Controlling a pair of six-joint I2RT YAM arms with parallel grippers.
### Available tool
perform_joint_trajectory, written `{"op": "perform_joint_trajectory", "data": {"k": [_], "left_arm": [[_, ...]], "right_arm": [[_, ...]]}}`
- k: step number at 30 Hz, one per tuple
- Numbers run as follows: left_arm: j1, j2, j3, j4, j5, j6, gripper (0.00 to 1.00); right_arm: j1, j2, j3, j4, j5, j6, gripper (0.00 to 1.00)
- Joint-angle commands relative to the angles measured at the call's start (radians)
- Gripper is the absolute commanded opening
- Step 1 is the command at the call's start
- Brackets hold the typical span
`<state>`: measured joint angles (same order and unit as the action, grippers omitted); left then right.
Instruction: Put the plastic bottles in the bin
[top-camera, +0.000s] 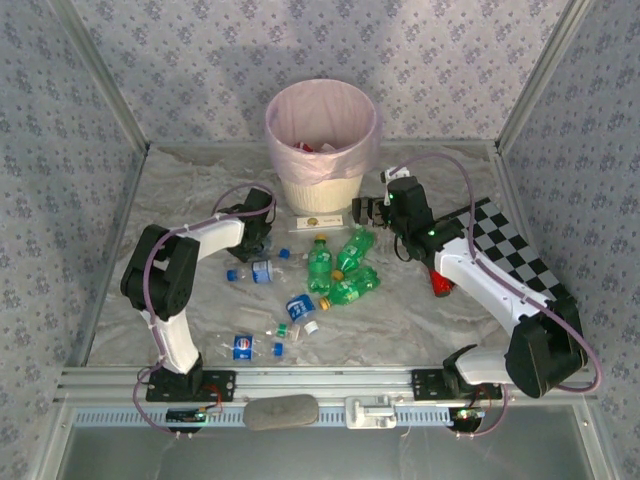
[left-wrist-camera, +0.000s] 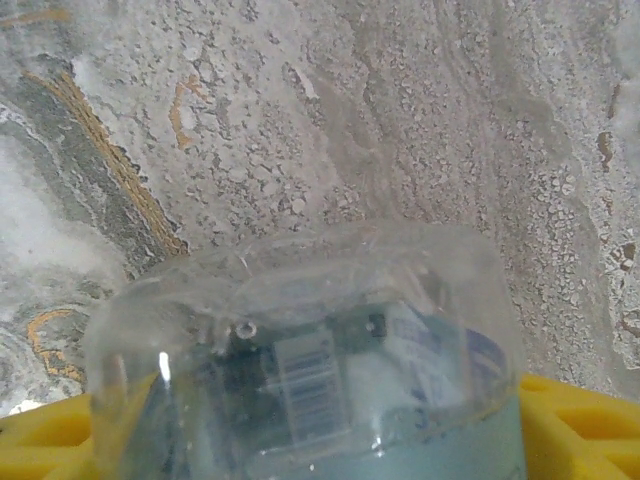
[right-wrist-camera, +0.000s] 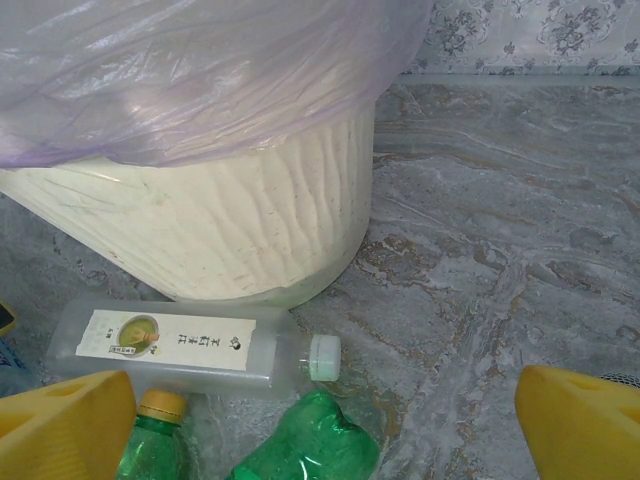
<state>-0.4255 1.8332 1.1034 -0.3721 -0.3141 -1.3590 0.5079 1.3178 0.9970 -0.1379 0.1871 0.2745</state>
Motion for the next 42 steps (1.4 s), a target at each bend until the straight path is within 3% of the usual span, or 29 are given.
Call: {"op": "perform_joint_trajectory", "data": {"k": [1, 7, 18, 23, 33, 36, 42], "left_arm": [[0.015, 0.036, 0.000, 0.037, 0.022, -0.037, 0.68], [0.026, 0.006, -0.014, 0.047, -0.008, -0.051, 0.60], [0.080, -0.101, -0.030, 0.048, -0.059, -0.017, 0.59], [0.100, -0.218, -0.030, 0.046, -0.144, 0.054, 0.59], [0.105, -0.426, 0.016, 0.129, -0.284, 0.322, 0.59], [0.110, -0.459, 0.049, 0.201, -0.263, 0.428, 0.59], [0.121, -0.464, 0.191, 0.295, -0.080, 0.652, 0.58]], "right_arm": [[-0.008, -0.017, -0.005, 0.003, 0.003, 0.020, 0.99], [-0.008, -0.016, -0.004, 0.001, -0.003, 0.026, 0.99], [-0.008, -0.017, 0.000, 0.003, -0.011, 0.030, 0.99], [-0.010, -0.008, -0.001, 0.012, -0.013, 0.032, 0.99], [-0.009, 0.012, -0.009, 0.030, -0.034, 0.043, 0.99], [-0.011, 0.012, -0.021, 0.037, -0.040, 0.052, 0.99], [-0.011, 0.008, -0.044, 0.039, -0.043, 0.068, 0.99]]}}
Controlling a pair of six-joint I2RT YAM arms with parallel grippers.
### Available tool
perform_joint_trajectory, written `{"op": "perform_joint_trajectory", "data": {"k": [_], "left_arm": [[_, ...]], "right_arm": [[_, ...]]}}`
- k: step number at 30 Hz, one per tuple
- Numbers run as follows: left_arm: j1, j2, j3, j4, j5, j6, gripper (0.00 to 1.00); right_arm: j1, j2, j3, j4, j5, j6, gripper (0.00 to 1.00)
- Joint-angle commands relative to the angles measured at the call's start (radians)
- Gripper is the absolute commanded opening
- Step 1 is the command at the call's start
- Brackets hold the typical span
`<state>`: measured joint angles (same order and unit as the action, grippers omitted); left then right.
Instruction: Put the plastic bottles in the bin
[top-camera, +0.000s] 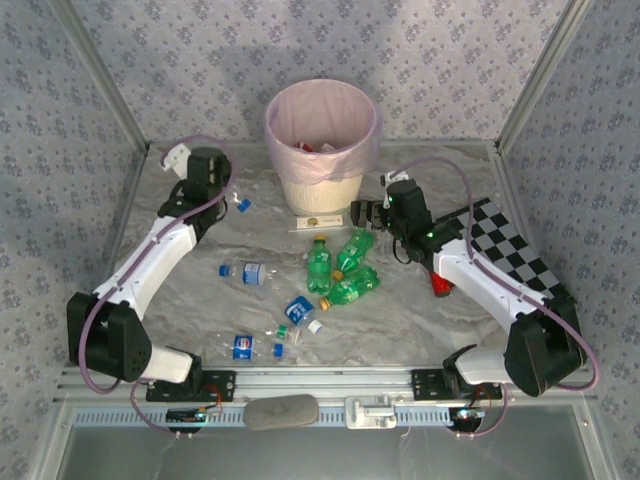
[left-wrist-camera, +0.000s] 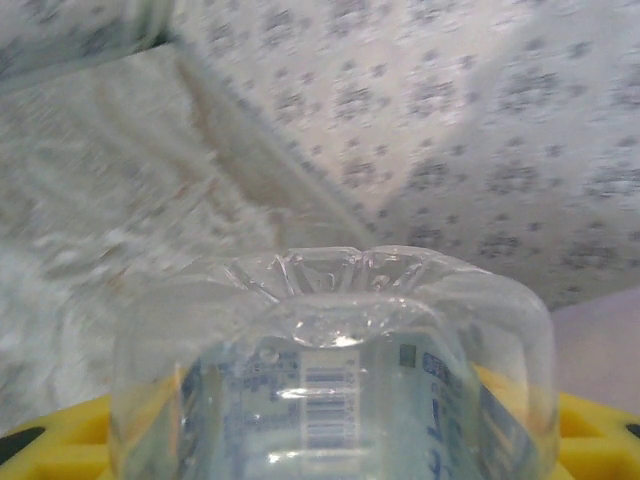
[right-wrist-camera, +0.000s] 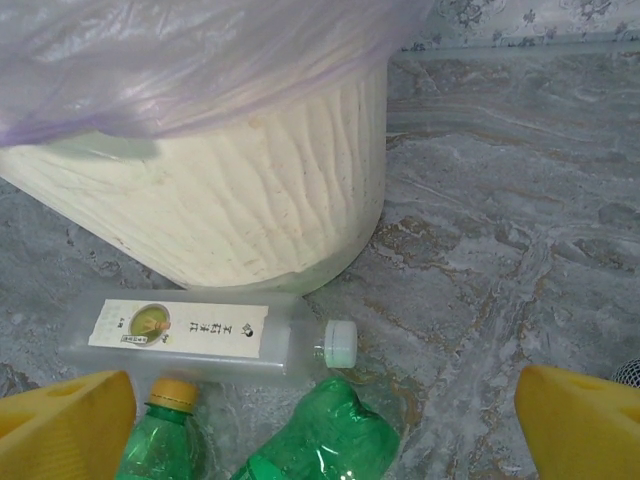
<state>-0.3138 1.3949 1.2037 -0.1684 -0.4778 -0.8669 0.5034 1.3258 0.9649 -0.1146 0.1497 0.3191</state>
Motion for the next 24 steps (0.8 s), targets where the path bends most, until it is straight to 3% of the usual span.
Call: {"op": "perform_joint_trajectory", "data": {"k": [1, 9, 17, 21, 24], "left_arm": [[0.009, -0.023, 0.124, 0.094, 0.113, 0.186, 0.58], [0.009, 0.033, 0.337, 0.149, 0.297, 0.306, 0.54], [-0.004, 0.258, 0.664, 0.095, 0.555, 0.312, 0.53], [-0.035, 0.451, 0.982, -0.067, 0.687, 0.378, 0.53], [-0.069, 0.671, 1.385, -0.309, 0.756, 0.446, 0.53]], "right_arm": [[-0.008, -0.003, -0.015, 0.015, -0.006, 0.025, 0.99], [-0.010, -0.038, -0.053, 0.024, 0.004, 0.027, 0.99], [-0.011, -0.091, -0.088, 0.019, 0.011, 0.043, 0.99], [-0.015, -0.142, -0.120, 0.016, 0.025, 0.057, 0.99], [-0.019, -0.175, -0.140, 0.006, 0.033, 0.067, 0.99]]}}
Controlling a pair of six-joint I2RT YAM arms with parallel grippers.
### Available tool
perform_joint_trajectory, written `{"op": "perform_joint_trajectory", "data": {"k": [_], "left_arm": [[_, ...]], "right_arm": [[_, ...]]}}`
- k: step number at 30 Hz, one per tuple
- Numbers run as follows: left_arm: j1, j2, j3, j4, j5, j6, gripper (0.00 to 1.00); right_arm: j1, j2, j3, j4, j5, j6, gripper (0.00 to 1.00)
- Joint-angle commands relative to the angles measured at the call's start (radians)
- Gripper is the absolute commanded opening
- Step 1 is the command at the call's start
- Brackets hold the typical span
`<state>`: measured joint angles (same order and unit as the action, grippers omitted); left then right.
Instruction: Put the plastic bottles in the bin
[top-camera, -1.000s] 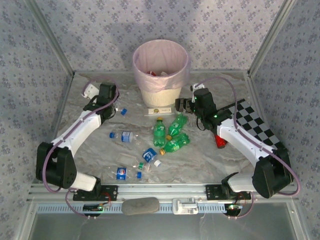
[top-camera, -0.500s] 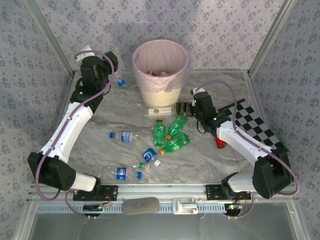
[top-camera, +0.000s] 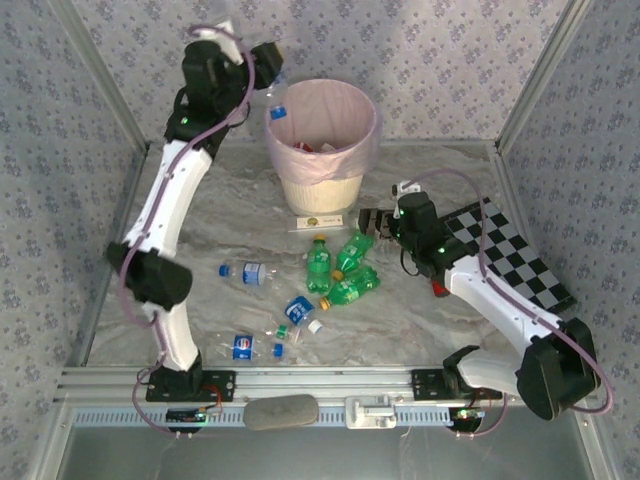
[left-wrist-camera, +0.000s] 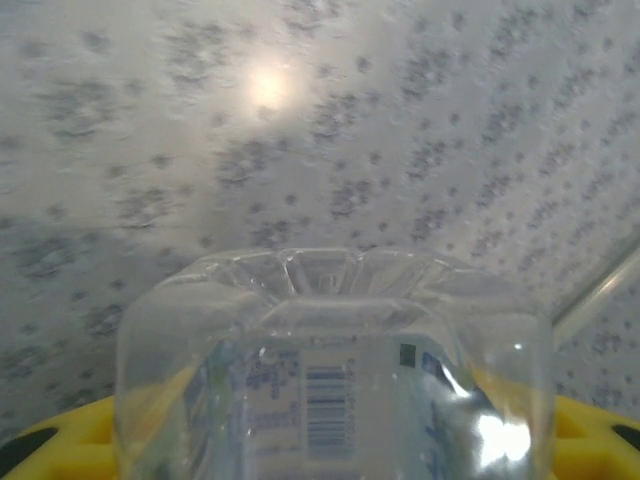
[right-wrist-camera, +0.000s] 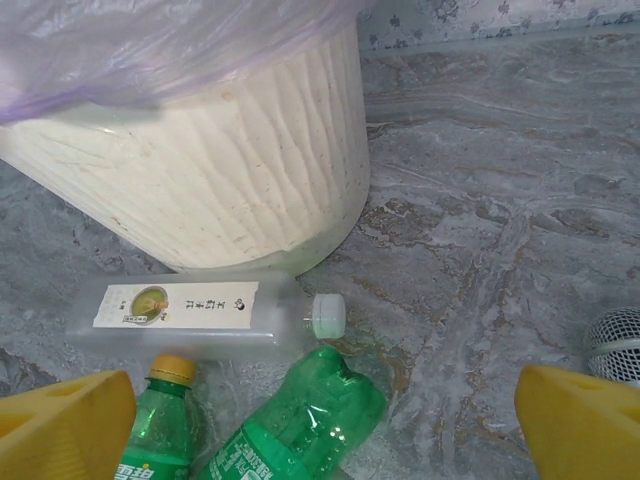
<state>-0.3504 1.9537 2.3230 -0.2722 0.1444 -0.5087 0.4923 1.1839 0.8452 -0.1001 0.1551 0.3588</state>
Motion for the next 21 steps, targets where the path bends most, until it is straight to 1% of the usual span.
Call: {"op": "perform_joint_trajectory", "data": {"k": [1, 3, 4, 5, 6, 8, 10, 11, 16, 21], "left_arm": [[-0.046, 0.203, 0.429, -0.289, 0.143, 0.110, 0.53], [-0.065, 0.350, 0.686, -0.376, 0.158, 0.132, 0.53], [-0.070, 0.395, 0.750, -0.382, 0.176, 0.132, 0.53], [-0.071, 0.407, 0.748, -0.369, 0.191, 0.126, 0.53], [-0.072, 0.398, 0.709, -0.342, 0.205, 0.122, 0.52], [-0.075, 0.357, 0.590, -0.288, 0.221, 0.127, 0.52], [-0.086, 0.310, 0.474, -0.232, 0.213, 0.165, 0.51], [-0.092, 0.303, 0.449, -0.226, 0.203, 0.186, 0.51], [-0.130, 0.339, 0.473, -0.305, 0.142, 0.334, 0.51], [-0.137, 0.380, 0.482, -0.352, 0.102, 0.382, 0.52]], "right_arm": [[-0.010, -0.045, -0.027, -0.015, 0.029, 0.031, 0.99], [-0.014, -0.065, -0.038, -0.020, 0.031, 0.037, 0.99], [-0.015, -0.075, -0.043, -0.023, 0.032, 0.041, 0.99], [-0.018, -0.083, -0.048, -0.025, 0.033, 0.043, 0.99], [-0.020, -0.093, -0.052, -0.027, 0.034, 0.045, 0.99], [-0.024, -0.112, -0.060, -0.033, 0.036, 0.051, 0.99], [-0.029, -0.128, -0.068, -0.034, 0.037, 0.053, 0.99], [-0.032, -0.133, -0.069, -0.034, 0.037, 0.055, 0.99], [-0.042, -0.156, -0.071, -0.038, 0.029, 0.063, 0.99], [-0.044, -0.177, -0.078, -0.039, 0.027, 0.076, 0.99]]}}
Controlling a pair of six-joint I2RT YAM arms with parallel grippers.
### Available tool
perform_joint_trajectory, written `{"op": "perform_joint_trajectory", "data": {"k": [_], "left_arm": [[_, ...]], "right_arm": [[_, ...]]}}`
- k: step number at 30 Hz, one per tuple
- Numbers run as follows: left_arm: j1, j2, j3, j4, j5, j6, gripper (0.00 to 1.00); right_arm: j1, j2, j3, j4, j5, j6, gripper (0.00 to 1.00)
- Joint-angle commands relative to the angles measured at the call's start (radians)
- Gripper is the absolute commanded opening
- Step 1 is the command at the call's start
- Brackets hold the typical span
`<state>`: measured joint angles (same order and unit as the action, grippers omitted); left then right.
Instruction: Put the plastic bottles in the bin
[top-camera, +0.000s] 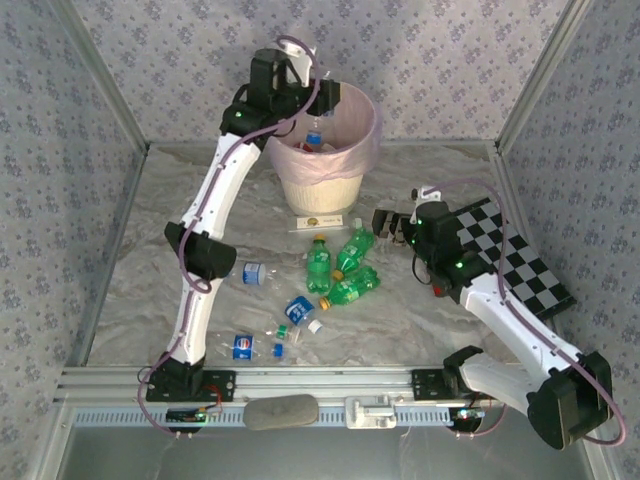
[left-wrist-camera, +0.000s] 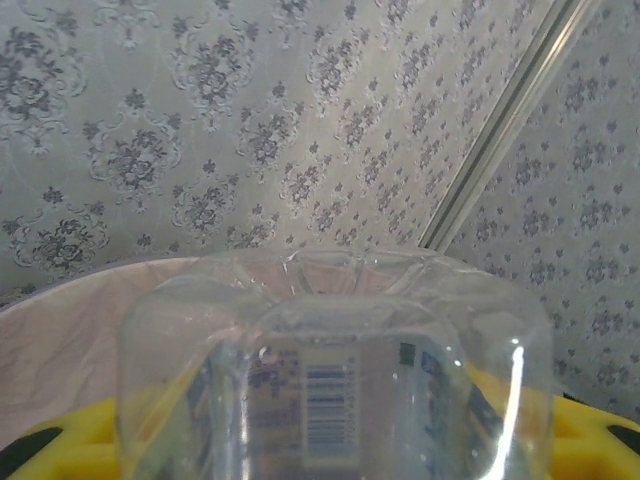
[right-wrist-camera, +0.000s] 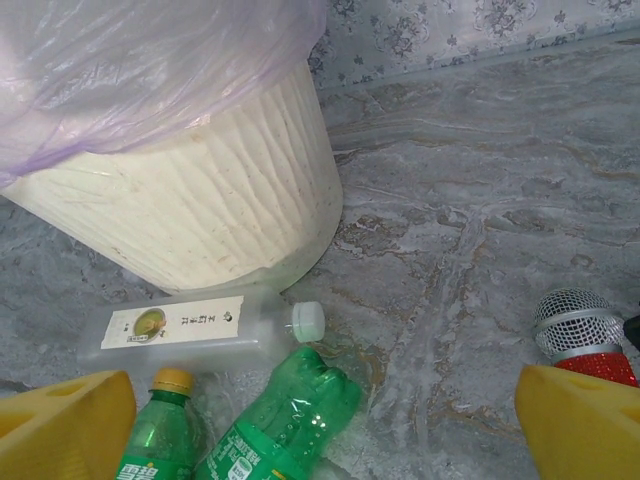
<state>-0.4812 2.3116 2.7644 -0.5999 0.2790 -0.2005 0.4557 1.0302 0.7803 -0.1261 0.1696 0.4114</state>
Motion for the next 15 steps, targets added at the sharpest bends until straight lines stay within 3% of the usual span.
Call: {"op": "perform_joint_trajectory", "data": {"k": [1, 7, 12, 15], "left_arm": [[-0.006, 0.027, 0.040, -0.032, -0.039, 0.081, 0.53], [-0.006, 0.055, 0.040, -0.056, -0.044, 0.099, 0.59], [-0.007, 0.062, 0.037, -0.074, -0.041, 0.114, 0.97], [-0.007, 0.054, 0.038, -0.074, -0.041, 0.119, 1.00]], "right_arm": [[-0.007, -0.028, -0.015, -0.014, 0.013, 0.026, 0.99], [-0.009, -0.047, -0.019, -0.022, 0.015, 0.032, 0.99], [-0.012, -0.048, -0.019, -0.020, 0.012, 0.037, 0.99], [-0.013, -0.047, -0.023, -0.013, 0.008, 0.043, 0.99]]}}
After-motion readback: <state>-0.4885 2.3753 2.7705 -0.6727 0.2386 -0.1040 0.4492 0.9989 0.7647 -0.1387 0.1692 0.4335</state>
